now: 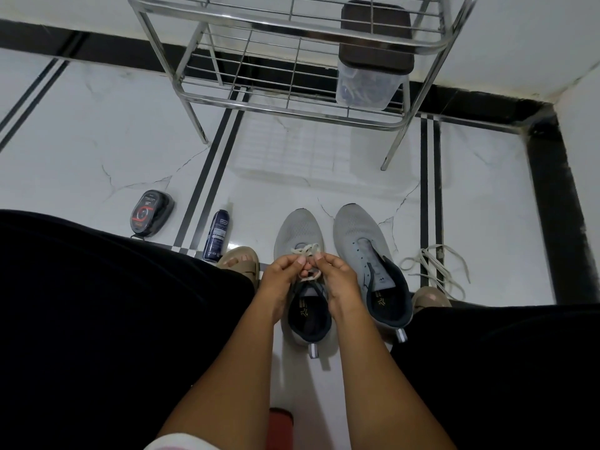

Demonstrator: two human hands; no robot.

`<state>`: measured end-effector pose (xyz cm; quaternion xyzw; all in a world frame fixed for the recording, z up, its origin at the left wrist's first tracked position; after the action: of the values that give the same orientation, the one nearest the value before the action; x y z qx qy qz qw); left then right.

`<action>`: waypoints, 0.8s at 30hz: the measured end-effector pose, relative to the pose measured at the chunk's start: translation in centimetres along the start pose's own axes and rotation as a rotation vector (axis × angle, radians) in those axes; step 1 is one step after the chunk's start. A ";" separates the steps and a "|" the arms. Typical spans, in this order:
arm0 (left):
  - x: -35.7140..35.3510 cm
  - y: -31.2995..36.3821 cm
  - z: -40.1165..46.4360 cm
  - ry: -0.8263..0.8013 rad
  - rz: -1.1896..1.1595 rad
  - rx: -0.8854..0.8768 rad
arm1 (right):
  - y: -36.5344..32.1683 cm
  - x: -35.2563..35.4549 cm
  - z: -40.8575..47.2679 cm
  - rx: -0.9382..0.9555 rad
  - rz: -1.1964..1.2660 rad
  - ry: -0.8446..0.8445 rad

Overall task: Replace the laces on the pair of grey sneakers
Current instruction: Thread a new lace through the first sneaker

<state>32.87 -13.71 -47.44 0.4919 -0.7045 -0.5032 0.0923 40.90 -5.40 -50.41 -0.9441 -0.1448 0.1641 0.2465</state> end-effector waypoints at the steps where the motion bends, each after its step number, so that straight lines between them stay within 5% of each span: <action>1: 0.0 0.0 0.0 -0.016 0.044 -0.005 | -0.1 -0.1 -0.1 0.003 -0.009 -0.001; 13: 0.9 -0.2 1.2 -0.030 0.378 -0.016 | -0.6 -0.6 -0.9 -0.063 -0.175 -0.139; 20: 0.3 -0.2 1.3 -0.147 0.509 0.045 | 0.1 -0.7 -0.6 -0.048 -0.186 -0.052; 24: 0.6 0.0 1.1 -0.067 0.479 0.080 | -0.8 -0.9 -1.5 0.004 -0.390 -0.076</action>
<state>31.89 -13.50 -48.16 0.2970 -0.8232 -0.4546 0.1658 40.49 -5.66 -48.51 -0.8908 -0.3337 0.1492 0.2698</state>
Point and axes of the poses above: each hand's wrist, its own z-axis towards the middle knuckle, its own x-axis out of the back of the hand, y = z × x, the point moved 4 cm from there along z, towards the middle knuckle, and after that the axes turned 12 degrees about -x, right-handed, at the moved point
